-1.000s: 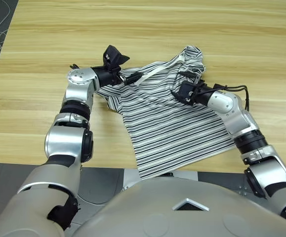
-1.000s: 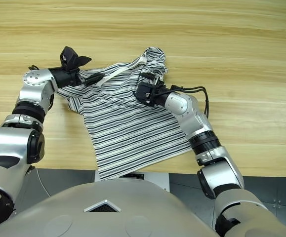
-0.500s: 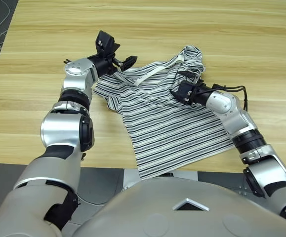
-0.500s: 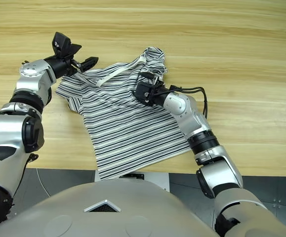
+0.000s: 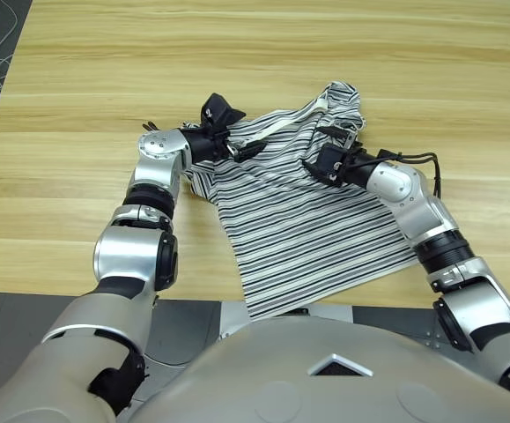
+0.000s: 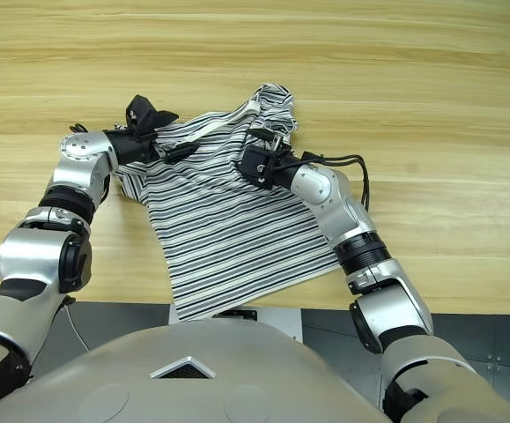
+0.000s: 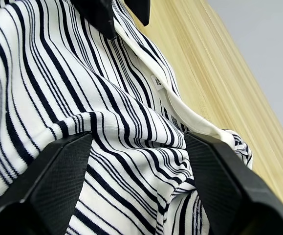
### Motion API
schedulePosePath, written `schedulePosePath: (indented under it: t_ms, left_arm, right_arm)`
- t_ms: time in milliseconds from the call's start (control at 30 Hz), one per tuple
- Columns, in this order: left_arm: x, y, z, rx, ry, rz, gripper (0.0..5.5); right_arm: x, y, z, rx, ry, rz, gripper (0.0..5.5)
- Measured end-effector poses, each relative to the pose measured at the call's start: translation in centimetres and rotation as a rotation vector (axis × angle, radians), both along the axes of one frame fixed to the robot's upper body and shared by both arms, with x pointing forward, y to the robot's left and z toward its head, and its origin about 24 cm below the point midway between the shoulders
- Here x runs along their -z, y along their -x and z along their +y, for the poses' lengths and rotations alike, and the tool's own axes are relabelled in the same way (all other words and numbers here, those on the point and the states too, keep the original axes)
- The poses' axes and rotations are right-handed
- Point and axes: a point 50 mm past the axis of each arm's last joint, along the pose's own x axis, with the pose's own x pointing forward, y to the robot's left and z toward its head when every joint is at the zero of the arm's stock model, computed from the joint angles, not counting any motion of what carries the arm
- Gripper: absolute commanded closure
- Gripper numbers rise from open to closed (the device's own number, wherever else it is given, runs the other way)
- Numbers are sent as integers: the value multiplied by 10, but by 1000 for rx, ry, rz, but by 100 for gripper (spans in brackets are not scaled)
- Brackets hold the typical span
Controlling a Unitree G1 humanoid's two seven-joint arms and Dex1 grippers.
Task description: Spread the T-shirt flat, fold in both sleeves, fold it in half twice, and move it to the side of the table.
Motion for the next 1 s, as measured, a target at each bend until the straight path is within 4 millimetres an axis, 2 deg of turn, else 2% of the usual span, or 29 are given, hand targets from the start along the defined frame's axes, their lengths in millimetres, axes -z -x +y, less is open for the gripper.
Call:
schedulePosePath:
  t_ms: [300, 633, 1000]
  left_arm:
    - [5, 4, 0, 10, -28, 12, 109]
    - [3, -5, 7, -97, -67, 7, 109]
    - [-13, -21, 52, -407, -142, 13, 109]
  right_arm:
    - [0, 0, 1, 1, -1, -4, 204]
    - [0, 3, 3, -6, -6, -5, 204]
    - [-1, 4, 5, -10, -9, -9, 204]
